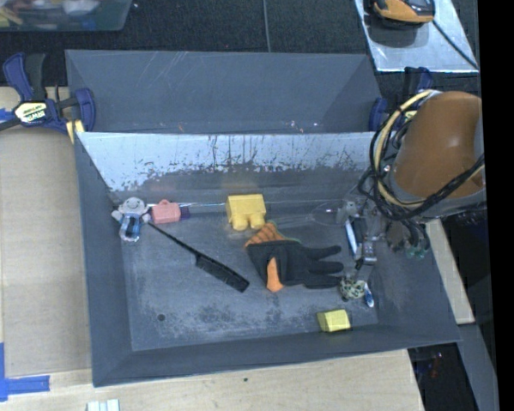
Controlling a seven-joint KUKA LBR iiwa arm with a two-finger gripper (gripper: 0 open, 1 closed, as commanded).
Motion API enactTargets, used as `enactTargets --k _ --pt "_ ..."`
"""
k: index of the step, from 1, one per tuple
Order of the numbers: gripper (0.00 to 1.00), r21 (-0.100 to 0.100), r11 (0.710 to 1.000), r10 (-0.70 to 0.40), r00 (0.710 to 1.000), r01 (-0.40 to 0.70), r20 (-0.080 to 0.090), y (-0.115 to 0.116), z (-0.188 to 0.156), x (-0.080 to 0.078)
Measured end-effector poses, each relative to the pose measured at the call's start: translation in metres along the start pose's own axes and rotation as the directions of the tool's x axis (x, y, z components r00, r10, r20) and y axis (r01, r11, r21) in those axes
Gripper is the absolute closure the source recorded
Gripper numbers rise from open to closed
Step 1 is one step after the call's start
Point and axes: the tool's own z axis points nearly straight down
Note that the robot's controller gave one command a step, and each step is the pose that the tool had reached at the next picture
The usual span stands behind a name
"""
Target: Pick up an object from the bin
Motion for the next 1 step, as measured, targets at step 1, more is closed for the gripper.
enactTargets --k 1 --pt "0.0 0.0 0.991 0.134 0.991 -0.134 -0.009 0.0148 -0.0062 0.019"
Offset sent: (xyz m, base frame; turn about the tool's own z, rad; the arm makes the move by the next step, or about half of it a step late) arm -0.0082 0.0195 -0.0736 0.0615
